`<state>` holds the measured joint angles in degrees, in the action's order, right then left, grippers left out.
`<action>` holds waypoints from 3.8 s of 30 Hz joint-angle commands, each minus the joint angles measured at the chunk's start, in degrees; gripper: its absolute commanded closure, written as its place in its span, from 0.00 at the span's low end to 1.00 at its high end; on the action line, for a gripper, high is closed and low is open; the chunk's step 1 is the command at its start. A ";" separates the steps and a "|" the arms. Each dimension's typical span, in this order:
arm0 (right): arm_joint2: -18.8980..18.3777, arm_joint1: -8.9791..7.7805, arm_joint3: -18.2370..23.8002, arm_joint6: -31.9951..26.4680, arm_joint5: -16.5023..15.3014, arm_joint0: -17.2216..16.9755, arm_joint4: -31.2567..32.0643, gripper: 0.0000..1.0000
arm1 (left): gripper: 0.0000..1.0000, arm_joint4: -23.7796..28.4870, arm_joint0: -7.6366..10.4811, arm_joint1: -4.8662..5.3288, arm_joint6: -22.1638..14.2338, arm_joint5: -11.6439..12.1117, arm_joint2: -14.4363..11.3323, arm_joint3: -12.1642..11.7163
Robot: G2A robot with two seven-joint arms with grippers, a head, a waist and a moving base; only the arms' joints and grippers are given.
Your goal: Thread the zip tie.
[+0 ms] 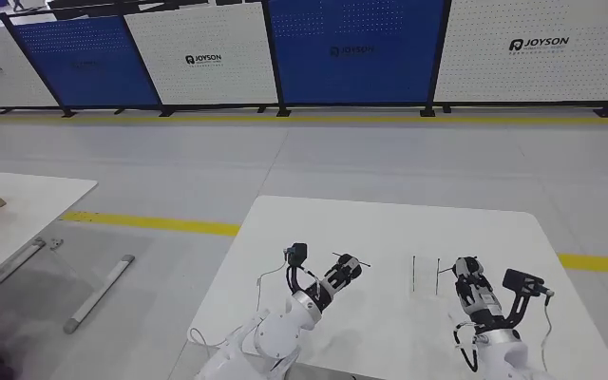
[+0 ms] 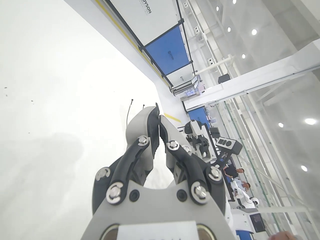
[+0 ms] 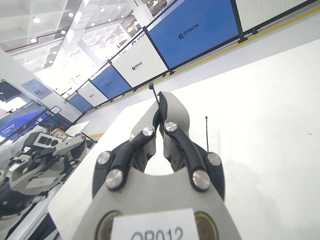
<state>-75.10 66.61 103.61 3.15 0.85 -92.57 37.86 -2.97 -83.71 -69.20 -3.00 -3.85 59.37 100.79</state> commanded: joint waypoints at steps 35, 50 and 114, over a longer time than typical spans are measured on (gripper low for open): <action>0.15 0.62 1.57 -4.18 -8.54 -2.40 -14.73 1.00 | 1.00 -0.01 0.00 0.00 0.00 0.00 0.00 0.00; 0.15 0.62 1.57 -4.18 -8.54 -2.40 -14.73 1.00 | 1.00 -0.01 0.00 0.00 0.00 0.00 0.00 0.00; 6.99 2.21 4.74 3.45 -0.77 -2.17 -7.77 1.00 | 1.00 -0.97 -2.41 0.17 -1.41 3.09 0.69 3.97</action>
<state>-68.11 68.82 108.34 6.59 0.08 -94.74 30.08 -3.94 -86.13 -69.03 -4.41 -0.76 60.06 104.76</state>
